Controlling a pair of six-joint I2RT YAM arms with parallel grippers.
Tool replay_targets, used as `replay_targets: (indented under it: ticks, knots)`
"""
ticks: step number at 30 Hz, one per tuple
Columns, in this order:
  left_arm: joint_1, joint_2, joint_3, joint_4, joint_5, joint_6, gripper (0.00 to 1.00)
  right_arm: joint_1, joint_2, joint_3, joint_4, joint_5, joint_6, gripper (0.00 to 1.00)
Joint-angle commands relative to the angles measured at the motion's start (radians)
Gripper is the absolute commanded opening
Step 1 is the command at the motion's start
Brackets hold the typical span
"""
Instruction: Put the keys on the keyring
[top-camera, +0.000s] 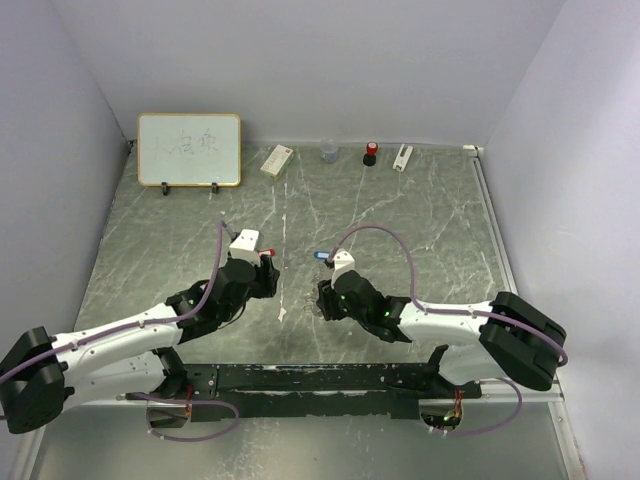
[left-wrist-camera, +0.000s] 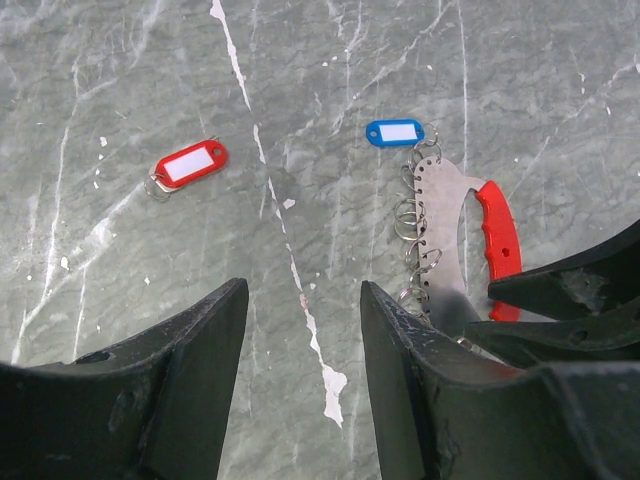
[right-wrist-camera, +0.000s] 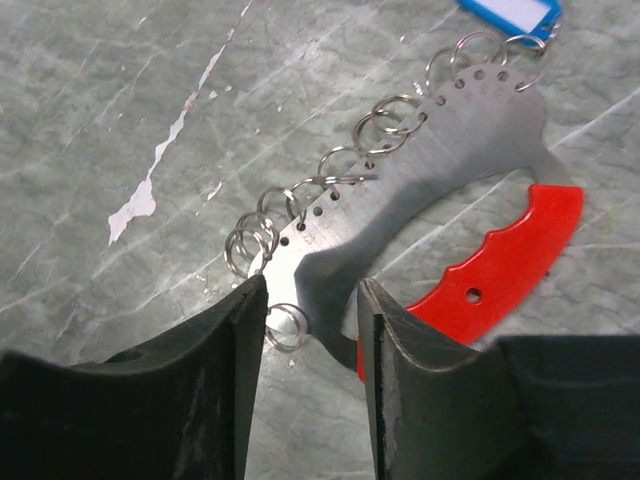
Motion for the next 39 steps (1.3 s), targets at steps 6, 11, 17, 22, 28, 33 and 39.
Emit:
replay_targets:
  ticks: [6,11,17,22,28,33,39]
  knots:
    - [0.001,0.022,0.035,0.037,0.021,-0.023,0.59,-0.003,0.019,-0.047,0.081,-0.092,0.014,0.34]
    - [0.001,0.026,0.036,0.035,0.016,-0.019,0.59,-0.003,0.038,-0.063,0.117,-0.124,0.022,0.33]
    - [0.001,0.019,0.032,0.03,0.01,-0.017,0.59,-0.003,0.07,-0.065,0.135,-0.14,0.024,0.31]
    - [0.001,0.013,0.031,0.028,0.004,-0.014,0.59,-0.004,0.066,-0.062,0.131,-0.153,0.029,0.21]
    - [0.001,0.018,0.03,0.031,0.001,-0.013,0.59,-0.003,0.021,-0.07,0.103,-0.144,0.036,0.08]
    - [0.0,0.023,0.028,0.035,0.005,-0.016,0.59,-0.003,-0.022,-0.07,0.085,-0.121,0.036,0.0]
    - [0.001,0.0,0.028,0.043,0.008,-0.003,0.58,-0.005,-0.106,-0.03,0.074,-0.068,0.033,0.0]
